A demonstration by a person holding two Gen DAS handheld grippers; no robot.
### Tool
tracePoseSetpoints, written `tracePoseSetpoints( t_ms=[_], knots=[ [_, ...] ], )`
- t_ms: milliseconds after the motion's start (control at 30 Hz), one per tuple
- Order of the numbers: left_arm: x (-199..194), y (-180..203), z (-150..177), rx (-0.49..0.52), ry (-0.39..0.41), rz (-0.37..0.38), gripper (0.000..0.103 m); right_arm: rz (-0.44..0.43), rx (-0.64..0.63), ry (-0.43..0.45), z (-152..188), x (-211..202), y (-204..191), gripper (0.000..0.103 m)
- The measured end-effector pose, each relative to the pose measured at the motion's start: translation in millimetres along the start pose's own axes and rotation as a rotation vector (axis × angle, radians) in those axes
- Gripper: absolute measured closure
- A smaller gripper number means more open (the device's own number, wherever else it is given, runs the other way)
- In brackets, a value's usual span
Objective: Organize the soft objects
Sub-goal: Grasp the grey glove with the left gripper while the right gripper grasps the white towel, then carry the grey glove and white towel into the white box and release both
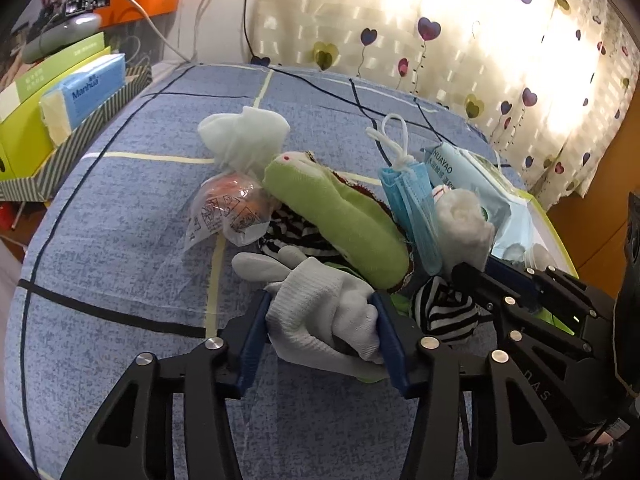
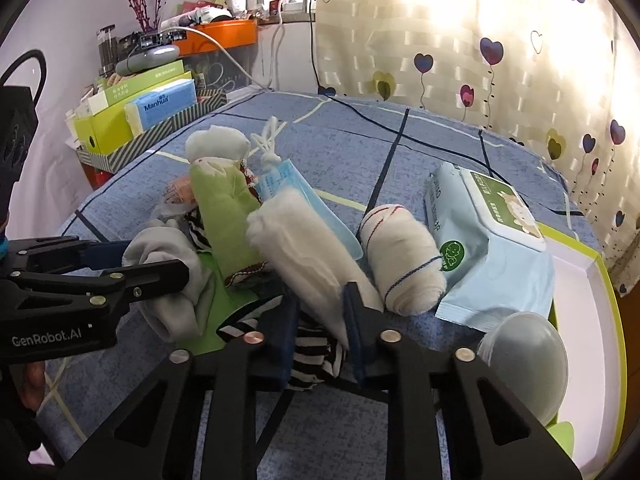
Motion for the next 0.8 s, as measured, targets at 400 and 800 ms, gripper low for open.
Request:
tracePoseSetpoints(
  t_ms=[400,800],
  knots=[
    [-24,10,-7,0.046,0.060,0.015,0.069,-0.033,0.075,0.057,-12,-27,8,0.090],
    [-50,34,-19,0.075,0.119,0.080,0.071,0.008,0.114,0.116,-20,-70,24,0.090]
  ],
)
Point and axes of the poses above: each gripper's, at about its wrist camera, not at the fingertips, and x roughly the way its jaws point, y to its right, z to its underside, the point moved 2 cm from there along x, roughly the way its jaws point, and after that the axes turned 15 degrees about y, right-handed, at the moved point
